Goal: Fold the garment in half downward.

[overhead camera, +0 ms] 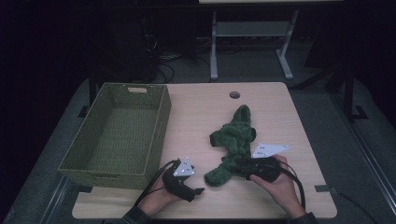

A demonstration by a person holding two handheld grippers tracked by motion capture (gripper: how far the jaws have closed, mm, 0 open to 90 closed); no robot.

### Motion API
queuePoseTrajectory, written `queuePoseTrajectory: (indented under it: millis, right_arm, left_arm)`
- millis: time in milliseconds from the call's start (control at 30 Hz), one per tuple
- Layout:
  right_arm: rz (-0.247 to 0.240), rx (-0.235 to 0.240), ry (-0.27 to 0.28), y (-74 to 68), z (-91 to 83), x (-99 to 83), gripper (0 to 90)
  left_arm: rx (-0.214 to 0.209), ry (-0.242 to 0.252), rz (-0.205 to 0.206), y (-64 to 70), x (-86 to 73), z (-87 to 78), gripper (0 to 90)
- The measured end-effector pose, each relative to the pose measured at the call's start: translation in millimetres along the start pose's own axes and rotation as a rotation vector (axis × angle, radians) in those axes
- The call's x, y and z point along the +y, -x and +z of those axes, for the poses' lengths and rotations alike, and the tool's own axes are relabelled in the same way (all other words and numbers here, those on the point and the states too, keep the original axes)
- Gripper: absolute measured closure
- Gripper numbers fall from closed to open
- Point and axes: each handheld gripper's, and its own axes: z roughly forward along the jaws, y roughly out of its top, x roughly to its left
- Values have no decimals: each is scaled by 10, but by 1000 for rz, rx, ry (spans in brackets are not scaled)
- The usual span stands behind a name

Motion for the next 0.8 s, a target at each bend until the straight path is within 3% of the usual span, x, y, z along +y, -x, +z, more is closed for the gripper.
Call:
queuePoseTrajectory:
  millis: [300,600,800]
  right_arm:
    - [-70,110,-49,-316,267,32,677]
    - [-117,133,-112,-437,490,38,693]
    - [-151,150,-109,-507,507,54,713]
  left_arm:
    - [-2,6,-6,2,-1,3,129]
    - [-2,4,-4,1,-1,2,129]
    - [-1,4,-1,-1,-1,2,129]
